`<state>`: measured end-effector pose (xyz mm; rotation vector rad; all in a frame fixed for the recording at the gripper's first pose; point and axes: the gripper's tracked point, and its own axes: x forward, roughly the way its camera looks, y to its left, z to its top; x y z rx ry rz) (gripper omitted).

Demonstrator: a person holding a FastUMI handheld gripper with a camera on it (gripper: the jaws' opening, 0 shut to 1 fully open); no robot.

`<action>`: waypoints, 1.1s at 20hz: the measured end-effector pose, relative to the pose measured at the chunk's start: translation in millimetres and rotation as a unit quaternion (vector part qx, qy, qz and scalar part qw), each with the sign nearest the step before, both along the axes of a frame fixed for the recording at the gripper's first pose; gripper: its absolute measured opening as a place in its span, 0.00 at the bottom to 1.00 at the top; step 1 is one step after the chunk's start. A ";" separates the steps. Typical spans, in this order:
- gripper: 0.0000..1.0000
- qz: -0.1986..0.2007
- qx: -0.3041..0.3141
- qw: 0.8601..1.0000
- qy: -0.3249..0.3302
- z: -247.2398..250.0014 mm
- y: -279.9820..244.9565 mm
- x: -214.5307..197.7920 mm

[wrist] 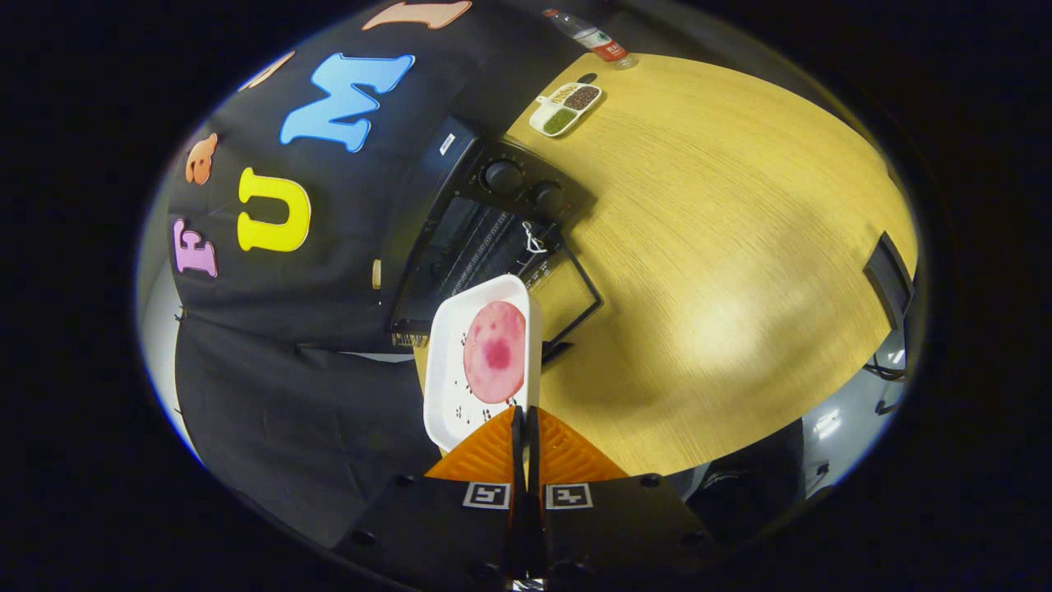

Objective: Open the toaster oven, put the food inside, and close the toaster oven door.

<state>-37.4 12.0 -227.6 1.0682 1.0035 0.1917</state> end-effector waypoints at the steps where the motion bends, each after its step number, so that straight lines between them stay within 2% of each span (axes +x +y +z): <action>1: 0.02 -0.004 0.005 1.000 0.000 3.4 2.5 6.5; 5: 0.02 -0.006 0.002 1.000 0.011 -14.6 19.5 40.5; 10: 0.02 -0.036 0.015 0.999 0.014 -37.5 39.7 92.0; 19: 0.02 -0.083 0.040 0.995 0.023 -65.4 78.0 146.0; 22: 0.02 -0.096 0.023 0.995 0.009 -71.0 84.0 162.4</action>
